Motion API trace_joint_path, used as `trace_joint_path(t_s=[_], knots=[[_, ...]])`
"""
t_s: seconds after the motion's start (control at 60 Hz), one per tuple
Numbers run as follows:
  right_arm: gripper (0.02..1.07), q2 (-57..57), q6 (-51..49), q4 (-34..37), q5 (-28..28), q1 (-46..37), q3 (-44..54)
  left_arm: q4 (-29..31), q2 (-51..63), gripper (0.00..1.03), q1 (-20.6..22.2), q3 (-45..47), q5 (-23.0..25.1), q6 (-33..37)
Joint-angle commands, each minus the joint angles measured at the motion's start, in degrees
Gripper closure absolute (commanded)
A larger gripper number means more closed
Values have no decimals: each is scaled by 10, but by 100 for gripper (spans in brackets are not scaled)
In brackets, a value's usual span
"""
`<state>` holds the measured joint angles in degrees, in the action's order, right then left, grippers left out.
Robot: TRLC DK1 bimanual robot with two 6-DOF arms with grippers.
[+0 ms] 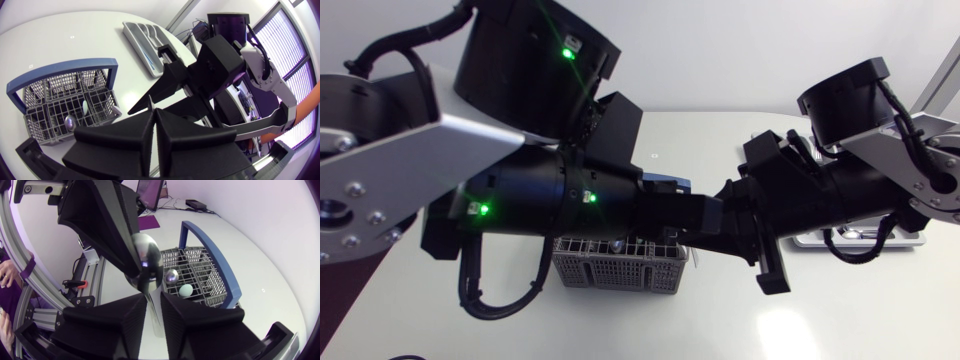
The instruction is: Unload the cutlery basket into the drawer organizer.
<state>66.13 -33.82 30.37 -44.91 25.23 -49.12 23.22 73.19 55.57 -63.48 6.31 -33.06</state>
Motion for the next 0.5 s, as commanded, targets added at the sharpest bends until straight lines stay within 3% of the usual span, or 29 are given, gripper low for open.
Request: trace_joint_path(t_s=[0.0, 0.067, 0.1, 0.183, 0.3, 0.333, 0.4, 0.45, 0.483], knots=[[102, 1, 10, -8, 1, 5, 17, -8, 6, 98, -6, -21, -2, -14], [102, -4, 10, -8, 1, 5, 20, -8, 6, 98, -9, -23, -2, -16], [102, -7, 10, -7, 1, 5, 22, -7, 5, 92, -10, -25, -2, -17], [102, -14, 13, -6, 1, 5, 22, -5, 2, 62, -10, -25, -2, -17], [102, -19, 16, -6, 1, 5, 22, -1, 2, 56, -10, -28, -2, -17], [102, -20, 17, -5, 1, 5, 22, 2, 2, 48, -10, -30, -2, -17], [102, -22, 17, -4, 2, 5, 25, 7, 1, 14, -10, -38, -2, -17], [102, -26, 17, -3, 5, 5, 27, 11, -1, 5, -15, -45, -2, -18], [102, -29, 18, -3, 6, 5, 29, 15, -2, 4, -20, -50, -2, -20]])
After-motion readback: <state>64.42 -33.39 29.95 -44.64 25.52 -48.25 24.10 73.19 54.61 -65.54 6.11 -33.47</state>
